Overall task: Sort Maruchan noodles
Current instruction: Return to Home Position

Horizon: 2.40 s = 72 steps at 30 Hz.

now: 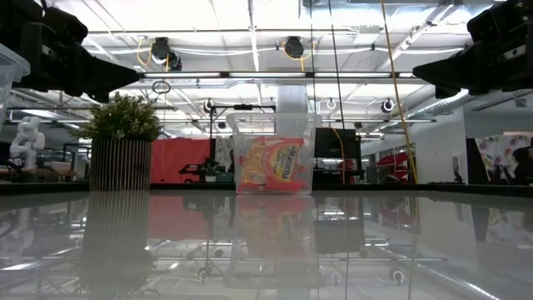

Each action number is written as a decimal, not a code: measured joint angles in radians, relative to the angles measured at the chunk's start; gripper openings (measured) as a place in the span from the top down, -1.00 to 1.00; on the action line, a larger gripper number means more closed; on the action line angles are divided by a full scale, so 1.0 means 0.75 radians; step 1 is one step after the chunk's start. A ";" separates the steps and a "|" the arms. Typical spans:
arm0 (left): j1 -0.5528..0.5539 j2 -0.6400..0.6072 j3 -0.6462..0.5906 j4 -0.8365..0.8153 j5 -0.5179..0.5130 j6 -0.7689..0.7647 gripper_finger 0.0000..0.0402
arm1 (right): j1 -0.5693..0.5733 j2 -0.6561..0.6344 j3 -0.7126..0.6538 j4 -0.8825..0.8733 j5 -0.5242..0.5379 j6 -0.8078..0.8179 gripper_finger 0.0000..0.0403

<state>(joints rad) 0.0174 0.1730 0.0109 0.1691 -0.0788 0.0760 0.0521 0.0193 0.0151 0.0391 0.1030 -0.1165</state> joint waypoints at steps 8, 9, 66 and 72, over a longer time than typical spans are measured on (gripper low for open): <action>0.000 -0.182 0.003 -0.194 -0.021 -0.017 0.68 | 0.000 0.000 0.000 0.001 0.000 0.000 1.00; 0.000 -0.190 0.003 -0.195 -0.013 -0.020 0.68 | 0.000 0.000 0.000 0.001 0.000 0.000 1.00; 0.000 -0.196 -0.001 -0.182 0.041 -0.047 0.68 | 0.000 0.000 0.000 0.002 0.000 0.000 1.00; -0.001 -0.196 -0.001 -0.181 0.041 -0.048 0.68 | 0.000 0.000 0.000 0.002 0.000 0.000 1.00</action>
<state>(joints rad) 0.0170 0.0257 0.0101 0.0330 -0.0480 0.0402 0.0521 0.0192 0.0151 0.0402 0.1028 -0.1165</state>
